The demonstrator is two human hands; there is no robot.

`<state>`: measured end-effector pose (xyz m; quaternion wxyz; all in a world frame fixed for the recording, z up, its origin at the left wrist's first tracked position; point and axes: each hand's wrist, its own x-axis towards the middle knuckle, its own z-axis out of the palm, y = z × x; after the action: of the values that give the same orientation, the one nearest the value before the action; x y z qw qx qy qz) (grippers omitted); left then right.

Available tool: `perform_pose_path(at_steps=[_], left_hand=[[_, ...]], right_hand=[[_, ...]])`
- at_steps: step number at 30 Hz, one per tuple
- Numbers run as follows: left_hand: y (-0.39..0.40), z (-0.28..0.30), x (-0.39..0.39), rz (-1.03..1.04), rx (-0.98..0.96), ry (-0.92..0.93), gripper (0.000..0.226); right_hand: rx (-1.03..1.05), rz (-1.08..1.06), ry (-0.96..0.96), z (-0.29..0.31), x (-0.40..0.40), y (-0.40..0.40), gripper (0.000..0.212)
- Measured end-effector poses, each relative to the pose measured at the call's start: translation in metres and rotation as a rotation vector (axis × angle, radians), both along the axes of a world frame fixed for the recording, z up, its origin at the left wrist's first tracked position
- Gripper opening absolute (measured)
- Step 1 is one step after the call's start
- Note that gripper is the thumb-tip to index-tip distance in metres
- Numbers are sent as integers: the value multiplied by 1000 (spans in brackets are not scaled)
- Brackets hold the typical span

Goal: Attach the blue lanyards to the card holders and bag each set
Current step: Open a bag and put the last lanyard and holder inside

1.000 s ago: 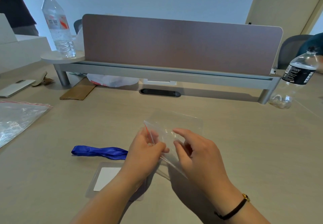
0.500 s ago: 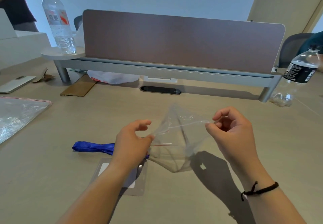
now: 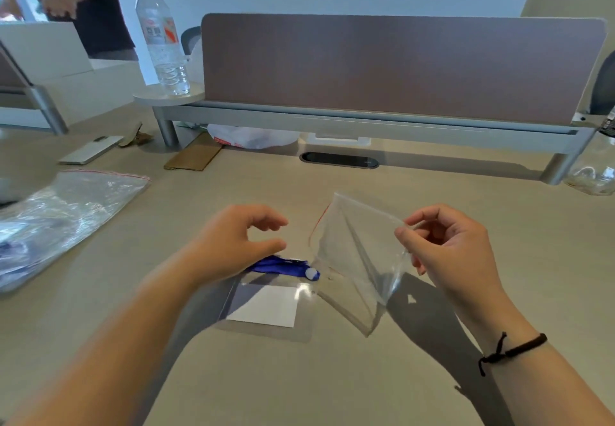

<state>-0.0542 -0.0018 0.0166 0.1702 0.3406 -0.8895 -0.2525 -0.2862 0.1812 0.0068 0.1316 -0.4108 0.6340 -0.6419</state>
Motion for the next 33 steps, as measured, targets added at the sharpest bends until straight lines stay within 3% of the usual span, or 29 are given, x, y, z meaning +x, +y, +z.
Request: perform_pose_path(at_steps=[6,12,19,23,28,33], left_hand=[[-25,-23,54,-36,-143,-318,40],[-34,-32,58,-35,-221,-325,26],[-32,-29,48,-48,-397,-446,30],[-32,-26,42,-86,-320,-426,37],[-37,-20,36,-156,-262,-543,34],[-32,-18,27,-149,-372,-574,30]], right_hand=[[39,9,70,-2,10,1,12],[40,-12,74,-5,13,-2,13],[39,-17,95,-5,13,-1,14],[46,-15,101,-5,13,-2,13],[50,-19,103,-4,12,-1,12],[43,-24,89,-5,12,-2,12]])
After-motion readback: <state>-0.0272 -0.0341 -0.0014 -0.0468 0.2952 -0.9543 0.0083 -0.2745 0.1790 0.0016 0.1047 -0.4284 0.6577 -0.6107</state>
